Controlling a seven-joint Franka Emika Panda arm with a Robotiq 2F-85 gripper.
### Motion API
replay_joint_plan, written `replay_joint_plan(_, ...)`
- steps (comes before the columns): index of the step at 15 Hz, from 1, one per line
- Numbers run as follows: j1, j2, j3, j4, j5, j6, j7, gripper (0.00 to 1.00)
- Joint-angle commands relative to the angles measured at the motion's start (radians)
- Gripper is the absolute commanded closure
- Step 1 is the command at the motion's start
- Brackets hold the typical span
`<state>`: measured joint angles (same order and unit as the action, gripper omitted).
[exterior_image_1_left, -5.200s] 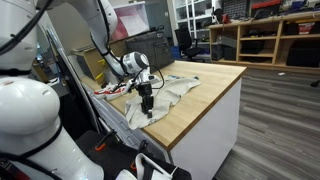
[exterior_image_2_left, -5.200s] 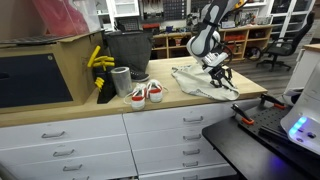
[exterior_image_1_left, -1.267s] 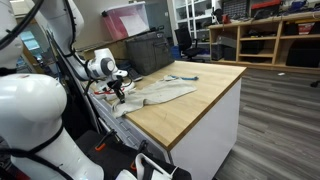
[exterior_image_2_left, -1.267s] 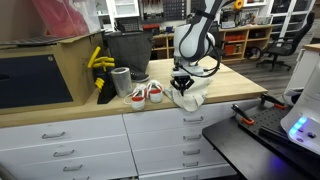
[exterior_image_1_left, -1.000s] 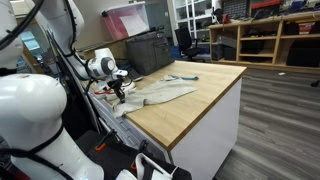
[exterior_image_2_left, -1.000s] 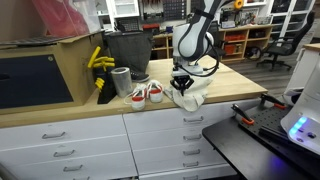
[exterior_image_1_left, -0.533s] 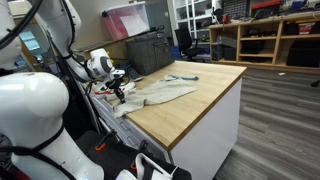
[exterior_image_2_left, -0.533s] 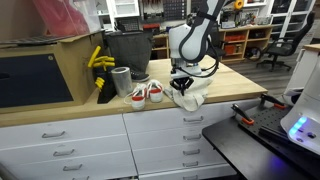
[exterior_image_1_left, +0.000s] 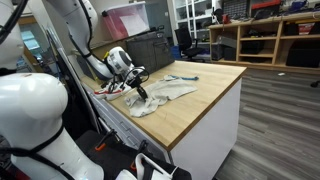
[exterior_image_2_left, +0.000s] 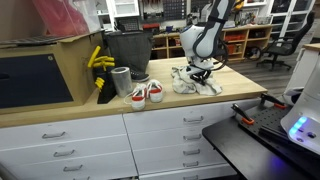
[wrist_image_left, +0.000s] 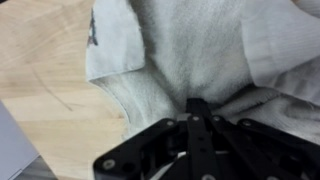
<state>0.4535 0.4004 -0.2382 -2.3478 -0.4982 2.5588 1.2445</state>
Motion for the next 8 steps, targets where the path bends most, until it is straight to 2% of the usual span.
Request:
replay_joint_plan(1, -0.077, 0.2, 0.051, 0.15, 0.024, -0.121, 0.035, 1.0)
replay_joint_plan(2, -0.141, 0.145, 0.042, 0.102, 0.018, -0.135, -0.041, 1.0)
replay_joint_plan(5, -0.188, 0.142, 0.115, 0.107, 0.057, -0.195, -0.137, 1.0)
replay_joint_plan(8, -0.213, 0.114, 0.163, 0.073, 0.06, -0.194, -0.246, 1.0)
